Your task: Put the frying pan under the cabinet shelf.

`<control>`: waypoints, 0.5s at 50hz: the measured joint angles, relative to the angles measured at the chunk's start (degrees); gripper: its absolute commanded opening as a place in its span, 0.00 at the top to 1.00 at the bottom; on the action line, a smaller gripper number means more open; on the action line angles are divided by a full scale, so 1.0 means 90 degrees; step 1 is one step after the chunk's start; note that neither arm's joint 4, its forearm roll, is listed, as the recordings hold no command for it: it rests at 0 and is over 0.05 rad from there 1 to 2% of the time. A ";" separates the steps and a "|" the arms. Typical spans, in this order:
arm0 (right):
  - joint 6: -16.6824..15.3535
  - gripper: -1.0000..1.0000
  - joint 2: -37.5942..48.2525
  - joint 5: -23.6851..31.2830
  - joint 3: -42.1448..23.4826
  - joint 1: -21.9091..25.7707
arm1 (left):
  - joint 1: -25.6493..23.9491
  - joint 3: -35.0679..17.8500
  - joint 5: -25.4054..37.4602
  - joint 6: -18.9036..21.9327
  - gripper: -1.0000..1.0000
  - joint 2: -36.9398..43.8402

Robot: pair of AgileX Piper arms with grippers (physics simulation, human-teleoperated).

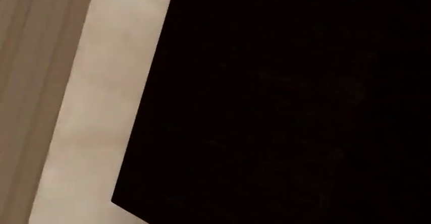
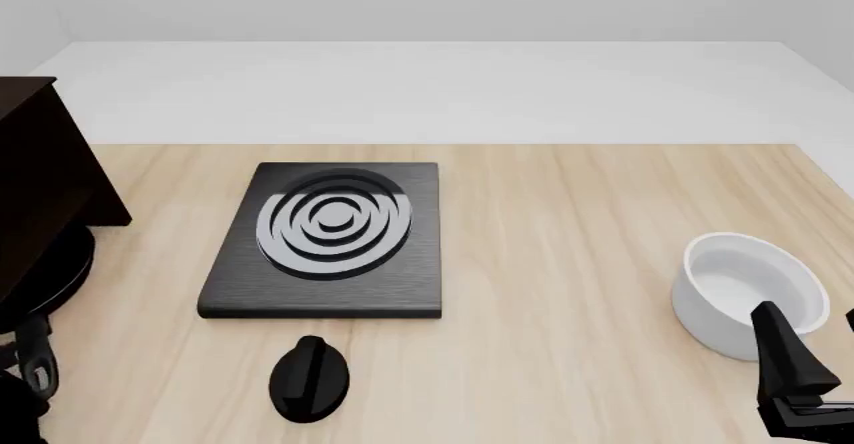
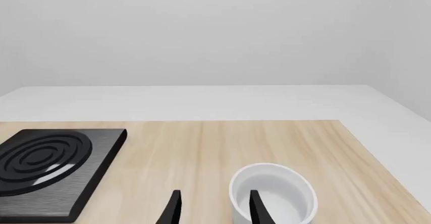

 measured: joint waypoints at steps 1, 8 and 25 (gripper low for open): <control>0.0000 0.00 0.0000 0.0000 0.0000 0.0000 | 0.0001 0.0002 -0.0013 0.0002 1.00 0.0006; 0.0000 0.00 0.0001 -0.0001 0.0000 0.0000 | -0.0027 0.0006 -0.0021 0.0019 0.00 0.0009; 0.0000 0.00 0.0001 0.0000 0.0000 0.0000 | -0.0815 0.0143 0.0519 0.1000 0.00 -0.0436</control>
